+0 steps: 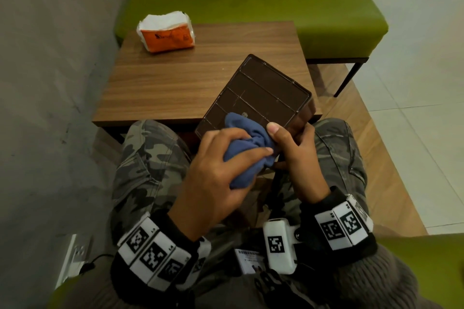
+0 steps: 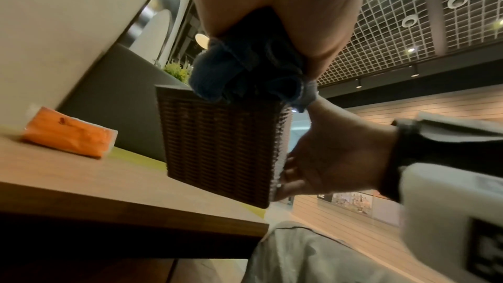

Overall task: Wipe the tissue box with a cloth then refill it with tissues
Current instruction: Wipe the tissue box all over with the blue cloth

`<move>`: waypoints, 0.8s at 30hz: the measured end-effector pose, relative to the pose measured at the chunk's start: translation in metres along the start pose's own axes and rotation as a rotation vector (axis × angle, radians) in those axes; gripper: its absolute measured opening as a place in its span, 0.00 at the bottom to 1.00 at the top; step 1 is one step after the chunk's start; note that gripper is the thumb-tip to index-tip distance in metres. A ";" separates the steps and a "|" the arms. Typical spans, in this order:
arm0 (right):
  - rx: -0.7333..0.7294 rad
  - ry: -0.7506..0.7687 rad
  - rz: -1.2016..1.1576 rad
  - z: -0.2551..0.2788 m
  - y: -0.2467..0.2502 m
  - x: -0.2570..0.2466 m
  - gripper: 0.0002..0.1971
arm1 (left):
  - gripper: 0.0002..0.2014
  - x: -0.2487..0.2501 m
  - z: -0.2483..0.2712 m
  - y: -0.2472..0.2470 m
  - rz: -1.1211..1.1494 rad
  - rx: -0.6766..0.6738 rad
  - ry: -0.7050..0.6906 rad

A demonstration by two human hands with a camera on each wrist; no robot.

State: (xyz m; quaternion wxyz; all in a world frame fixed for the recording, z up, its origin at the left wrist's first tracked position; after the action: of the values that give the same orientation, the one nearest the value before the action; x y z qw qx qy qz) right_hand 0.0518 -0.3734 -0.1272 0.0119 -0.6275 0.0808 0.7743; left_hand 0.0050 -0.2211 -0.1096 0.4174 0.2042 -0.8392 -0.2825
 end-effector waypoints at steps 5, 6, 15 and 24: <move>-0.045 0.014 0.014 0.002 0.003 0.003 0.44 | 0.15 -0.046 -0.018 0.025 -0.031 0.173 0.203; -0.047 0.014 0.012 0.003 0.002 0.004 0.45 | 0.14 -0.052 -0.021 0.028 -0.029 0.213 0.226; -0.111 0.064 0.067 0.000 0.002 0.005 0.48 | 0.12 -0.045 -0.026 0.020 0.182 0.371 0.293; -0.260 0.187 0.188 -0.005 0.008 0.005 0.56 | 0.10 -0.023 -0.026 0.015 0.122 0.369 0.262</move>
State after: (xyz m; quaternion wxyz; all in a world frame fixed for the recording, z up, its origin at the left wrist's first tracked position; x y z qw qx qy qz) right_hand 0.0546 -0.3823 -0.1324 -0.1493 -0.6827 0.0392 0.7142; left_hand 0.0378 -0.2040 -0.1008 0.4947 0.2606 -0.8261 -0.0697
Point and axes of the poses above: each hand's wrist, its own z-axis away from the middle knuckle, its own y-axis out of the back of the hand, x = y × z, the point moved 1 cm from there along -z, towards the middle knuckle, and after that the axes turned 12 degrees about z, right-handed, at the moved point
